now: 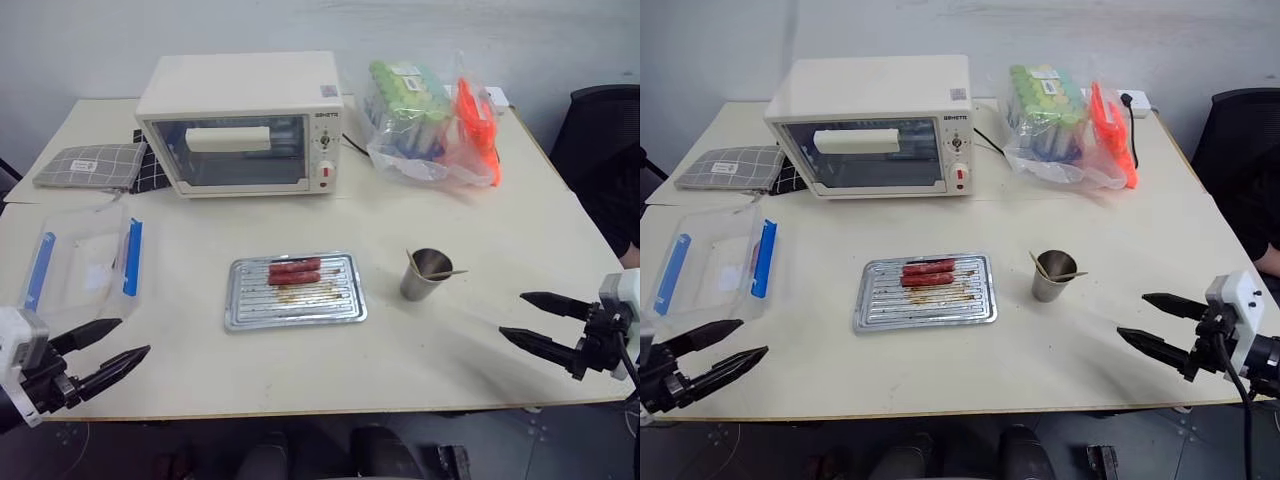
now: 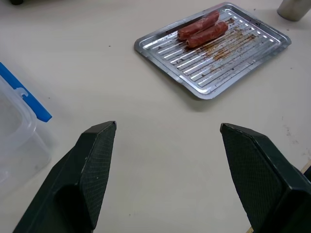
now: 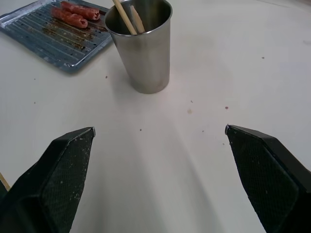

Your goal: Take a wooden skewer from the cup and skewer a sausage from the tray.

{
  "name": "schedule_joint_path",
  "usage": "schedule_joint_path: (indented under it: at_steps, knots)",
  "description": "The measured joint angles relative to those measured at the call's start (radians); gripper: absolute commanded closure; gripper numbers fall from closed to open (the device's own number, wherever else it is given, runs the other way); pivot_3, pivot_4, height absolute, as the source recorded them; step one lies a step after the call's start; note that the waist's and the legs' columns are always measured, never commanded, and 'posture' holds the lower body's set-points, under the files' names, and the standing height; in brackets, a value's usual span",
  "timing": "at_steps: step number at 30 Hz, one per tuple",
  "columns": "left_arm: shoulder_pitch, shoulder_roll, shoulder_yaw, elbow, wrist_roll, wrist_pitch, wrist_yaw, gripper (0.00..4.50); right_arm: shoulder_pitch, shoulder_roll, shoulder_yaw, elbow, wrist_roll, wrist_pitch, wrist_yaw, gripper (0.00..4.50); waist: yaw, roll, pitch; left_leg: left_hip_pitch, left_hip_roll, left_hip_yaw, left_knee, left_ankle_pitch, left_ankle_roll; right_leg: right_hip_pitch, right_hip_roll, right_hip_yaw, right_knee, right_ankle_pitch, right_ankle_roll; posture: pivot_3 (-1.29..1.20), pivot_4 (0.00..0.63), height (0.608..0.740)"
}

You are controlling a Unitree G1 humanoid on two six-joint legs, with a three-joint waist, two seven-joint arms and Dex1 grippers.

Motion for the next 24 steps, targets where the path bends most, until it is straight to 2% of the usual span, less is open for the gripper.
schedule_joint_path:
  at_steps: [16,21,24]
  knots:
    - [-0.042,-0.063,-0.085,-0.022,0.044,-0.017,0.103,0.88,-0.01,0.005,0.105,-0.002,-0.058,-0.04,-0.089,0.0,0.015,0.0,0.0,0.001,0.0,0.0,0.0,0.0,0.0,0.001,0.0,0.0,-0.001,0.0,0.0,0.0,0.15,0.74]
    - [-0.051,-0.064,-0.085,-0.028,0.035,0.004,0.126,0.01,-0.017,0.011,0.106,-0.006,-0.027,-0.005,-0.11,0.0,0.02,0.0,0.0,0.0,0.0,-0.001,0.0,0.0,0.0,0.001,0.0,0.0,-0.001,0.0,0.0,0.0,0.15,0.74]
    - [-0.054,-0.065,-0.086,-0.029,0.037,0.004,0.135,0.01,-0.02,0.011,0.106,-0.006,-0.026,0.0,-0.115,0.0,0.021,0.0,0.0,0.001,0.0,-0.001,0.0,0.0,0.0,0.001,0.0,-0.001,-0.001,0.0,0.0,0.0,0.15,0.74]
